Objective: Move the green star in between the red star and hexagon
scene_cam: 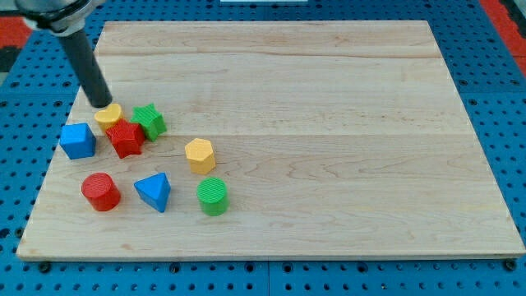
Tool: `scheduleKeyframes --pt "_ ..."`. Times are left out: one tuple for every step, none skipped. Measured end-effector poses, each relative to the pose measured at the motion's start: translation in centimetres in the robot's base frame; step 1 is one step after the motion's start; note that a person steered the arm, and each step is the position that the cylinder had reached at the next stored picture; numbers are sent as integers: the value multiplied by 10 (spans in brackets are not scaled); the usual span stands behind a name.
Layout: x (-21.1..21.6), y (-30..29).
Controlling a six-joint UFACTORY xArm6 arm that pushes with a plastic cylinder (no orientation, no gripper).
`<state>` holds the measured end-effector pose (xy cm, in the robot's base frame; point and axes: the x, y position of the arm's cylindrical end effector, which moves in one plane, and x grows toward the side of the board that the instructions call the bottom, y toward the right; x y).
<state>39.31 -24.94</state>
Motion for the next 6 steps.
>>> scheduleKeyframes --pt "32 36" --pt "28 48" --pt "10 68" --pt "-3 88" --pt "-3 94" --pt "25 102"
